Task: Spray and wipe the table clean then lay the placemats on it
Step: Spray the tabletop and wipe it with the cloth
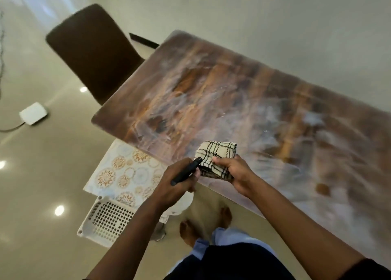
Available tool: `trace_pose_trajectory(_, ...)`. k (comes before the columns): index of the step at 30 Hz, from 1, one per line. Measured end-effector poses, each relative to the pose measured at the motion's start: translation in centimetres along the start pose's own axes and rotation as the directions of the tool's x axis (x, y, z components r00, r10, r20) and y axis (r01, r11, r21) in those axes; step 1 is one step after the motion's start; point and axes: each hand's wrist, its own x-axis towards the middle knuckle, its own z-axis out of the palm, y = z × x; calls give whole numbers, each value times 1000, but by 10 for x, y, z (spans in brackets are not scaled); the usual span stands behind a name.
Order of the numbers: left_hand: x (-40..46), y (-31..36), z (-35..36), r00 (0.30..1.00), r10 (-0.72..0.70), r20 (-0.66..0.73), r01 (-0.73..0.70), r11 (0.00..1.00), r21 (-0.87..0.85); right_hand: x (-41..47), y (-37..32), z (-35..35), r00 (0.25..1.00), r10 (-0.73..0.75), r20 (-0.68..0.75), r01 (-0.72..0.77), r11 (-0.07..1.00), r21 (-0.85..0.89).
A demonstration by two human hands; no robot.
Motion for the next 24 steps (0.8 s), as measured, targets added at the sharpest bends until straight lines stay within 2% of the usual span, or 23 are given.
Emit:
trace_pose_trajectory(5, 22, 14, 46, 988, 5, 156, -14, 998, 55, -24, 6, -62, 989, -43, -139, 57, 994, 94)
trace_pose_trajectory(13, 36, 30, 145, 924, -91, 371, 35, 987, 157, -66, 39, -176, 933, 18, -361, 89, 956, 279)
trace_pose_trajectory(17, 37, 31, 204, 901, -150, 408, 28, 957, 290, -97, 58, -237, 879, 52, -473, 133, 927, 351)
trace_pose_trajectory(24, 39, 25, 288, 837, -229, 497, -36, 883, 468, -134, 100, -317, 756, 104, -646, 198, 905, 376)
